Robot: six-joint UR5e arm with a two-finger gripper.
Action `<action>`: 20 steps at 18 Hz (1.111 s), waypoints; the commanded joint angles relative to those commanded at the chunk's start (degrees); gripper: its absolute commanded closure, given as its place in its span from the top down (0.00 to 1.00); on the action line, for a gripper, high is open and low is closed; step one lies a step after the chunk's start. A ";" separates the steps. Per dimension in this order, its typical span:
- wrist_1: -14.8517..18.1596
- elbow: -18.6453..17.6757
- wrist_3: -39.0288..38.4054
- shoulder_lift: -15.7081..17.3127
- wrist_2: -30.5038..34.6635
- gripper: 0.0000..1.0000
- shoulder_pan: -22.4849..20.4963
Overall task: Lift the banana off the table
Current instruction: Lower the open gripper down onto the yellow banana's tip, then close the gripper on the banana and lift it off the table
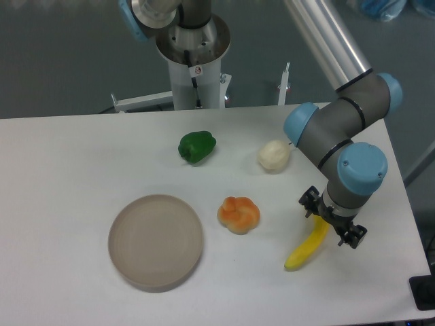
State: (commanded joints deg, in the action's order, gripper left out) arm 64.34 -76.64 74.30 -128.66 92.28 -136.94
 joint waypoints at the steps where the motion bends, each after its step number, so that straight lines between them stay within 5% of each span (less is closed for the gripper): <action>1: 0.09 0.35 -2.04 -0.44 0.27 1.00 0.62; 15: -4.13 -0.43 -4.18 -3.87 -0.08 1.00 2.21; 16: -4.13 -0.61 -4.17 -3.87 0.00 0.95 2.12; 20: -4.04 0.00 -4.17 -3.87 -0.43 0.43 2.12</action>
State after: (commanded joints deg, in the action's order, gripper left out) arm 60.29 -76.64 70.14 -132.54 91.85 -134.82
